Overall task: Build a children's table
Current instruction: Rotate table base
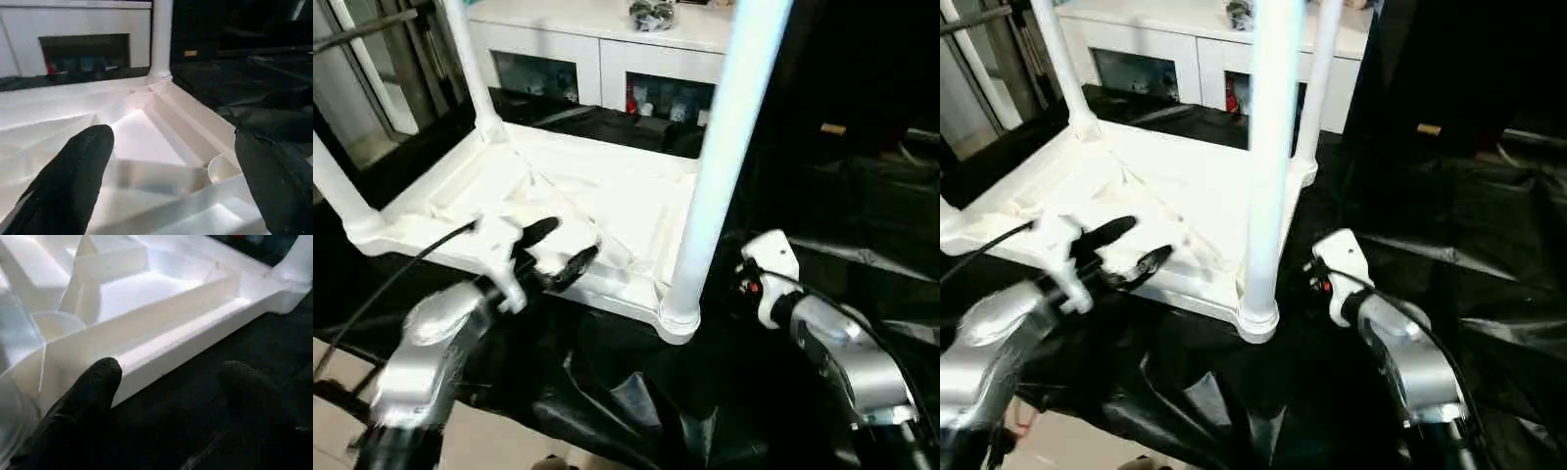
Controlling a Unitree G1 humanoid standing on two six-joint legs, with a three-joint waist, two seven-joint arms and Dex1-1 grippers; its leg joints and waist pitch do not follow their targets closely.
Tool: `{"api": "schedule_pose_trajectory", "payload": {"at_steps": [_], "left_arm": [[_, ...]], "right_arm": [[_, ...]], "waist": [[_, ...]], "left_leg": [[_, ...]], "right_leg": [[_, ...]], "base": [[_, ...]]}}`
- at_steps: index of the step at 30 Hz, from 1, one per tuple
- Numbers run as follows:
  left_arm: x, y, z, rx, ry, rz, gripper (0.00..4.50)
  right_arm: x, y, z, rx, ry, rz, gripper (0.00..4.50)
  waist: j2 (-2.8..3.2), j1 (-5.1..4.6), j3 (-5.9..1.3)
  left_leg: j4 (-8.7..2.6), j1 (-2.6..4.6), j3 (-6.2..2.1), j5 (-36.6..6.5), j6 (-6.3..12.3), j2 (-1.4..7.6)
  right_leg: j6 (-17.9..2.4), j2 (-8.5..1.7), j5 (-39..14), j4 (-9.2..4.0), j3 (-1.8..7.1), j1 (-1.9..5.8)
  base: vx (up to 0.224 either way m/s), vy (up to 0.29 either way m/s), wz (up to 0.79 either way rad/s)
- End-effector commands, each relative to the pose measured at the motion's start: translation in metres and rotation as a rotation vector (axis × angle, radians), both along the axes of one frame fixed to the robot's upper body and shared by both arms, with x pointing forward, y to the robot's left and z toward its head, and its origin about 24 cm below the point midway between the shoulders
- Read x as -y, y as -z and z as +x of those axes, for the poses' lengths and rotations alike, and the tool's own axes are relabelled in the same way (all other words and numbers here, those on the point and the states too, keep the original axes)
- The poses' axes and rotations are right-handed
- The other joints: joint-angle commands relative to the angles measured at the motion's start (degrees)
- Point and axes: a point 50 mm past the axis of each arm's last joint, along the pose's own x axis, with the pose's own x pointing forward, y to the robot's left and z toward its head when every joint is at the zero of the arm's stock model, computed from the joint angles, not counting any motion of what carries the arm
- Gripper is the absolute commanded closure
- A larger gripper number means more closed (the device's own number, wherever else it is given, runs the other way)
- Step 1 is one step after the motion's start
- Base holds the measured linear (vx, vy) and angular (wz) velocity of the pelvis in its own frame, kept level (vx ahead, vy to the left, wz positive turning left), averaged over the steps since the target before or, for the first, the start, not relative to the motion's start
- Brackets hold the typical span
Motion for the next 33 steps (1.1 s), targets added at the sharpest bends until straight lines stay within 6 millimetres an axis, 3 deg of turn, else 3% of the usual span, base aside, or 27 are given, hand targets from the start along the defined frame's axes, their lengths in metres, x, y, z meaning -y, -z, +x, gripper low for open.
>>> {"api": "schedule_pose_trajectory", "payload": {"at_steps": [1,4,5,6,7,8,9,10,11,12,13,16,20,23,24,25,28,29,30,33], "left_arm": [[0.0,0.0,0.002,-0.008,0.013,0.021,0.07],[-0.002,-0.001,0.006,-0.008,-0.039,0.027,0.07],[-0.003,0.0,0.008,0.001,-0.082,0.021,0.07],[-0.003,0.0,0.008,0.003,-0.101,0.015,0.07],[-0.003,0.001,0.008,0.0,-0.108,0.007,0.07],[-0.002,0.002,0.008,-0.002,-0.111,0.002,0.07],[-0.001,0.007,0.005,-0.022,-0.083,0.007,0.07],[0.002,0.01,0.005,-0.028,-0.046,0.029,0.07],[0.005,0.012,0.006,-0.043,0.007,0.036,0.07],[0.007,0.012,0.006,-0.05,0.03,0.036,0.07],[0.009,0.012,0.007,-0.064,0.073,0.034,0.07],[0.015,0.009,0.015,-0.089,0.229,0.096,0.07],[0.014,0.008,0.023,-0.129,0.385,0.209,0.07],[0.016,0.007,0.024,-0.162,0.469,0.236,0.07],[0.018,0.008,0.026,-0.173,0.515,0.262,0.07],[0.02,0.008,0.026,-0.183,0.542,0.274,0.24],[0.031,0.01,0.034,-0.199,0.633,0.309,0.43],[0.032,0.01,0.034,-0.2,0.636,0.31,0.43],[0.035,0.011,0.037,-0.206,0.668,0.332,0.57],[0.039,0.012,0.041,-0.223,0.699,0.356,0.83]], "right_arm": [[0.004,-0.001,0.002,0.009,0.013,-0.004,0.83],[0.006,-0.003,0.003,0.014,0.037,0.006,0.83],[0.007,-0.003,0.003,0.017,0.06,0.021,0.83],[0.008,-0.002,0.003,0.019,0.07,0.025,0.83],[0.007,-0.001,0.002,0.02,0.078,0.031,0.83],[0.007,-0.001,0.002,0.021,0.083,0.035,0.83],[0.004,0.001,0.0,0.023,0.083,0.033,0.83],[0.002,0.002,-0.001,0.019,0.085,0.045,0.83],[0.002,0.004,-0.002,0.017,0.086,0.051,0.83],[0.002,0.004,-0.002,0.015,0.085,0.053,0.83],[0.003,0.005,-0.002,0.013,0.084,0.056,0.83],[0.006,0.006,0.0,0.005,0.064,0.043,0.83],[0.016,0.0,0.007,0.013,0.043,0.006,0.83],[0.021,-0.002,0.008,0.015,0.027,-0.019,0.83],[0.023,-0.003,0.008,0.013,0.004,-0.03,0.83],[0.023,-0.004,0.007,0.012,-0.011,-0.036,0.83],[0.023,-0.006,0.005,0.0,-0.078,-0.032,0.83],[0.023,-0.006,0.005,-0.001,-0.079,-0.032,0.83],[0.022,-0.007,0.003,-0.005,-0.107,-0.035,0.83],[0.021,-0.008,0.001,-0.011,-0.133,-0.034,0.83]], "waist": [[0.02,-0.1,-3.46],[-0.23,-0.09,-3.65],[2.01,0.15,-3.77],[0.58,-0.25,-3.72],[0.95,-0.1,-3.81],[0.75,-0.17,-3.75],[1.66,-0.06,-3.74],[1.87,0.06,-3.71],[0.85,-0.06,-3.65],[1.27,0.21,-3.7],[0.77,0.3,-3.69],[0.27,0.38,-3.68],[0.24,0.42,-3.63],[0.31,0.41,-3.8],[1.03,0.36,-3.9],[0.76,0.32,-4.0],[1.27,0.58,-4.12],[1.08,0.54,-4.06],[1.47,0.64,-4.1],[1.08,0.63,-4.13]], "left_leg": [[-4.13,0.51,-0.7,-7.4,0.67,2.14],[-3.92,0.33,-0.67,-6.0,1.13,2.06],[-3.75,0.4,-0.93,-6.0,0.82,2.06],[-3.73,0.3,-0.7,-6.4,0.82,1.97],[-3.71,0.28,-0.81,-6.4,0.8,1.89],[-3.73,0.29,-0.74,-6.7,0.95,1.88],[-3.79,0.43,-0.84,-7.7,0.58,1.98],[-3.87,0.42,-1.01,-8.6,0.34,1.88],[-3.92,0.33,-0.82,-8.8,0.45,1.87],[-4.0,0.4,-0.95,-9.0,0.43,1.85],[-4.0,0.45,-0.89,-8.5,0.59,1.9],[-4.02,0.71,-0.69,-7.7,0.89,1.96],[-4.13,0.65,-0.84,-7.4,0.6,1.91],[-3.88,0.45,-0.72,-5.9,0.71,1.9],[-3.77,0.56,-0.72,-5.6,0.89,1.88],[-3.68,0.41,-0.75,-5.2,1.02,1.88],[-3.51,0.41,-0.81,-5.0,1.89,1.95],[-3.55,0.31,-0.78,-5.2,2.04,1.86],[-3.49,0.42,-0.83,-5.7,2.05,1.86],[-3.46,0.4,-0.8,-5.9,2.18,1.95]], "right_leg": [[-8.6,-4.36,-7.3,-4.41,3.2,2.42],[-9.4,-4.37,-4.3,-4.03,3.22,2.75],[-9.8,-4.52,-3.6,-3.71,3.19,2.63],[-9.8,-4.25,-2.8,-4.14,3.15,2.88],[-10.0,-4.29,-2.5,-4.0,3.16,2.98],[-10.2,-4.26,-2.9,-4.13,3.13,2.9],[-10.2,-4.28,-3.7,-4.39,3.06,2.72],[-10.2,-4.31,-4.7,-4.38,3.03,2.83],[-10.0,-4.21,-5.1,-4.59,3.04,2.88],[-9.7,-4.4,-6.7,-4.45,3.07,2.86],[-9.5,-4.46,-7.3,-4.42,3.16,2.79],[-9.3,-4.43,-8.3,-4.51,3.21,2.34],[-9.2,-4.62,-7.8,-4.37,3.18,2.62],[-10.4,-4.81,-4.8,-3.97,3.24,2.95],[-10.7,-4.69,-3.3,-4.04,3.18,2.83],[-11.1,-4.68,-1.9,-3.73,3.18,3.06],[-12.7,-4.87,0.7,-3.61,3.11,3.3],[-12.8,-4.82,0.4,-3.8,3.06,3.36],[-13.1,-4.8,0.1,-3.81,3.01,3.33],[-13.5,-4.86,0.1,-3.8,3.01,3.57]], "base": [[0.0,0.0,0.0],[0.0,0.0,0.0],[0.0,0.0,0.0],[0.0,0.0,0.0],[0.0,0.0,0.0],[0.0,0.0,0.0],[0.0,0.0,0.0],[0.0,0.0,0.0],[0.0,0.0,0.0],[0.0,0.0,0.0],[0.0,0.0,0.0],[0.0,0.0,0.0],[0.0,0.0,0.0],[0.0,0.0,0.0],[0.0,0.0,0.0],[0.0,0.0,0.0],[0.0,0.0,0.0],[0.0,0.0,0.0],[0.0,0.0,0.0],[0.0,0.0,0.0]]}}
